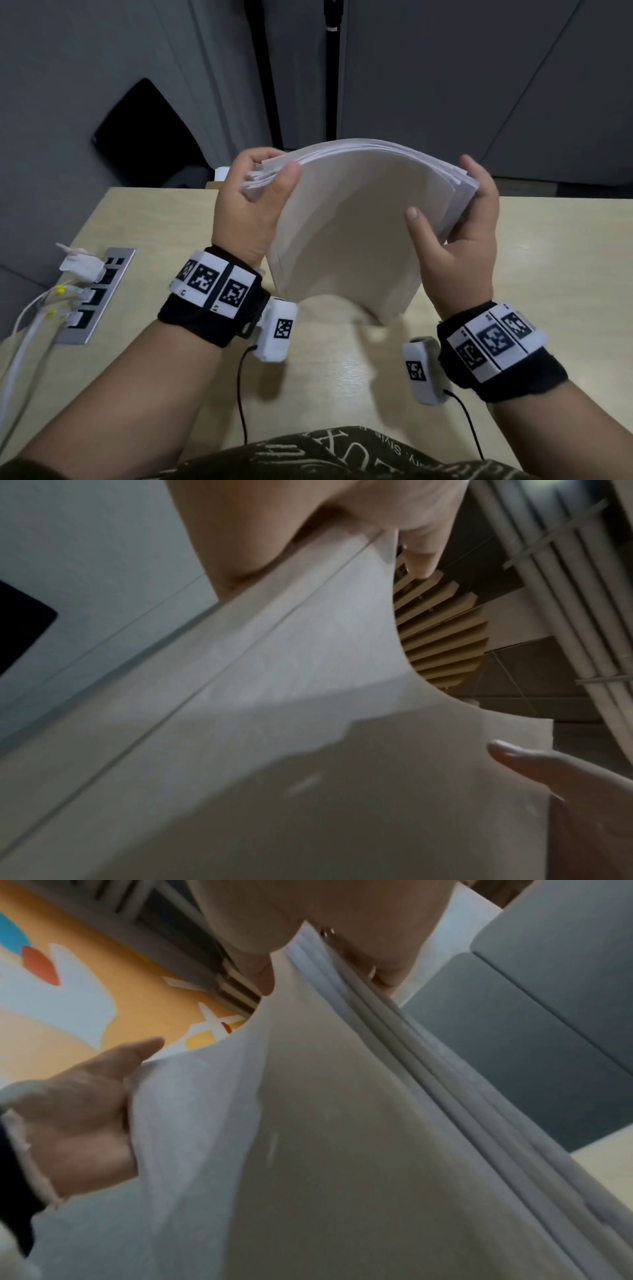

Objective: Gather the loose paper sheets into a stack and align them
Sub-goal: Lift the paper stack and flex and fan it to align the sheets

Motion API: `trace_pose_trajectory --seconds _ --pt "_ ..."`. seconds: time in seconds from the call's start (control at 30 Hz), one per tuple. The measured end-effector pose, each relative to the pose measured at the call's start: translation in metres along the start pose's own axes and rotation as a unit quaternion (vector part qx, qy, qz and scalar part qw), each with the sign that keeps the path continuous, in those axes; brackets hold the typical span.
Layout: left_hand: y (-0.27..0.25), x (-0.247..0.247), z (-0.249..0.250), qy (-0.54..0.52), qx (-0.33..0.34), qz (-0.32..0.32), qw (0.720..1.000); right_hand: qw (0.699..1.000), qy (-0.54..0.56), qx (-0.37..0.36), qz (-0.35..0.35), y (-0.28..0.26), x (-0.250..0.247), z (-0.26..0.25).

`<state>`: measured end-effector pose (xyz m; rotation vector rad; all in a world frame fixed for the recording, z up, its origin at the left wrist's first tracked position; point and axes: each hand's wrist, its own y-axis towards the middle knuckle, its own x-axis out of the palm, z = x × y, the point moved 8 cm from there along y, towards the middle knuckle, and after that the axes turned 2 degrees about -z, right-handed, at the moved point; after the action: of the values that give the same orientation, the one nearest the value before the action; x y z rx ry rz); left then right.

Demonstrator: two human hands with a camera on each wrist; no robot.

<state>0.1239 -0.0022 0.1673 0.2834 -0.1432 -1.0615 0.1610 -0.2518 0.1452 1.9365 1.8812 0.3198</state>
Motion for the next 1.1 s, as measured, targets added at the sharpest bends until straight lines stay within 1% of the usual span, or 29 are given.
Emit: trace_pose_trajectory --seconds 0.07,0.13,0.2,0.27,0.33,0.4,0.43,0.5,0.57,0.6,0.63,0.67,0.7,0.73,0.77,0.8,0.83,0.87,0.9,0.93,0.97,1.0,1.03,1.07,1.1 --pt "0.002 -0.001 0.007 0.014 0.008 0.042 0.999 0.997 -0.042 -0.067 0.001 0.0 0.002 -0.016" --pt "0.003 -0.002 0.012 0.024 0.014 0.072 0.997 0.988 -0.09 -0.128 0.005 0.001 0.004 -0.03" --pt "0.005 -0.003 0.011 0.026 0.013 0.082 0.996 0.98 -0.123 -0.153 0.009 0.002 0.004 -0.034" --pt "0.005 -0.006 0.009 0.017 -0.004 0.09 0.996 0.98 -0.133 -0.149 0.018 0.005 0.001 -0.033" --pt "0.004 -0.011 0.009 0.002 -0.017 0.105 0.994 0.986 -0.111 -0.119 0.033 0.007 -0.003 -0.027" --pt "0.003 -0.014 0.013 -0.001 -0.009 0.112 0.994 0.991 -0.089 -0.091 0.049 0.008 -0.007 -0.023" --pt "0.003 -0.013 0.013 -0.014 0.005 0.1 0.995 0.992 -0.079 -0.085 0.055 0.007 -0.008 -0.023" --pt "0.001 -0.002 0.012 -0.073 0.031 0.015 0.997 0.997 -0.03 -0.054 0.049 0.007 -0.009 -0.015" --pt "-0.003 0.006 0.0 -0.081 0.042 -0.077 0.993 0.999 0.032 0.034 0.027 0.005 -0.008 0.006" --pt "-0.006 0.009 -0.009 -0.054 0.033 -0.11 0.992 0.996 0.039 0.084 0.009 0.002 -0.005 0.02" --pt "-0.01 0.014 -0.018 -0.007 0.018 -0.134 0.991 0.992 0.021 0.123 -0.019 -0.001 0.0 0.03" --pt "-0.013 0.019 -0.029 0.049 -0.003 -0.148 0.988 0.987 -0.015 0.146 -0.058 -0.004 0.007 0.037" --pt "-0.017 0.023 -0.04 0.104 -0.03 -0.157 0.982 0.981 -0.057 0.152 -0.108 -0.008 0.017 0.041" --pt "-0.02 0.028 -0.048 0.149 -0.058 -0.15 0.976 0.972 -0.098 0.139 -0.16 -0.012 0.028 0.041" --pt "-0.021 0.029 -0.051 0.179 -0.077 -0.119 0.974 0.965 -0.127 0.115 -0.199 -0.014 0.038 0.038" --pt "-0.023 0.028 -0.052 0.181 -0.094 -0.078 0.976 0.963 -0.141 0.094 -0.212 -0.015 0.044 0.033" --pt "-0.023 0.024 -0.051 0.155 -0.108 -0.034 0.981 0.967 -0.138 0.079 -0.199 -0.013 0.044 0.029" --pt "-0.022 0.018 -0.047 0.128 -0.109 0.004 0.986 0.976 -0.119 0.074 -0.165 -0.01 0.039 0.025" --pt "-0.019 0.009 -0.042 0.1 -0.099 0.028 0.99 0.987 -0.083 0.071 -0.114 -0.006 0.028 0.021" --pt "-0.014 0.002 -0.036 0.069 -0.078 0.035 0.994 0.995 -0.036 0.067 -0.061 -0.001 0.015 0.019" --pt "-0.009 -0.004 -0.029 0.037 -0.053 0.025 0.998 0.998 0.013 0.064 -0.023 0.002 0.003 0.019" --pt "-0.004 -0.009 -0.025 0.004 -0.031 0.003 1.0 0.997 0.05 0.064 -0.002 0.004 -0.005 0.021" --pt "-0.002 -0.012 -0.026 -0.032 -0.017 -0.028 0.999 0.995 0.076 0.07 0.001 0.005 -0.01 0.025" --pt "-0.001 -0.011 -0.031 -0.055 -0.021 -0.06 0.996 0.993 0.086 0.085 -0.005 0.004 -0.011 0.031" --pt "-0.002 -0.008 -0.04 -0.054 -0.042 -0.091 0.993 0.991 0.079 0.108 -0.018 0.002 -0.009 0.039"
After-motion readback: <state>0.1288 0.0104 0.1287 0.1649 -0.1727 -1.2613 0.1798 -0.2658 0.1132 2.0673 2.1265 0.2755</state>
